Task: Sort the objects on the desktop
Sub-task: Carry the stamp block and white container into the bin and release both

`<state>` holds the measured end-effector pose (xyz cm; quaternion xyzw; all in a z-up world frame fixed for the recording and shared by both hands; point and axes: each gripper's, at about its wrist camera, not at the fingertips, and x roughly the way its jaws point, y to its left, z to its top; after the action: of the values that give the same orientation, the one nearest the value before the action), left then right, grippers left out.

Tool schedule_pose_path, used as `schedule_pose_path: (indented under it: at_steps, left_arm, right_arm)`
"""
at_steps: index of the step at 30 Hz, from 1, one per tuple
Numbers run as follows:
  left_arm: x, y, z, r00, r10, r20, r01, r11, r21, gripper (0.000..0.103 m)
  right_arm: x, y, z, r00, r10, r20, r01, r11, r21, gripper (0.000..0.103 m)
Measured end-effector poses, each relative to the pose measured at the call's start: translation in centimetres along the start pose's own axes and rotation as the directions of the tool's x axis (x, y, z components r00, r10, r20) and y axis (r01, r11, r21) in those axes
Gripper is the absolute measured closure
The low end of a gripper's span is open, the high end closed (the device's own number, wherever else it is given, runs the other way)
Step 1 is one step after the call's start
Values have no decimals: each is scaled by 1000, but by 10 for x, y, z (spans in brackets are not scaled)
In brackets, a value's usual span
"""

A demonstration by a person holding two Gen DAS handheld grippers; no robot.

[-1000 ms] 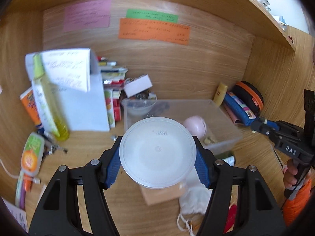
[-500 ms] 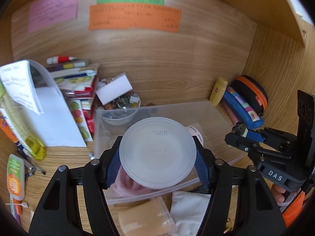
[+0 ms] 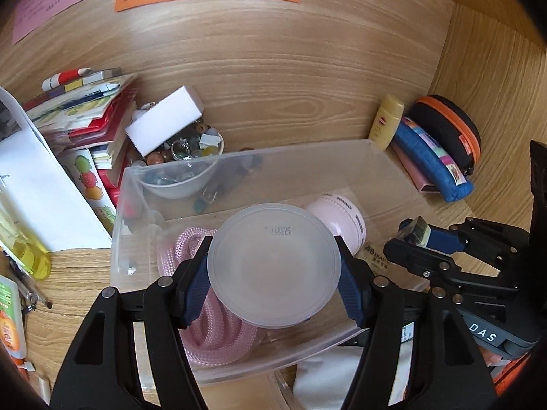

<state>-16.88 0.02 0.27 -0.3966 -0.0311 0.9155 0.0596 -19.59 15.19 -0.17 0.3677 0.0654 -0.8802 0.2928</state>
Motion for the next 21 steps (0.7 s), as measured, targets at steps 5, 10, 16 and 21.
schedule_pose_path:
  at_steps: [5, 10, 16, 21]
  left_arm:
    - [2, -4, -3, 1000, 2, -14, -2, 1000, 11, 38]
    - [9, -6, -5, 999, 0, -40, 0, 1000, 19, 38]
    - [7, -7, -6, 1000, 4, -25, -3, 1000, 27, 38]
    - [-3, -8, -5, 1000, 18, 11, -18, 999, 33, 37]
  right_arm:
    - [5, 6, -3, 1000, -19, -5, 19, 1000, -20, 80]
    - [6, 6, -5, 1000, -25, -1, 25, 999, -22, 80]
    - [5, 8, -5, 1000, -23, 4, 23, 999, -28, 80]
    - [3, 8, -6, 1000, -25, 14, 25, 999, -22, 70]
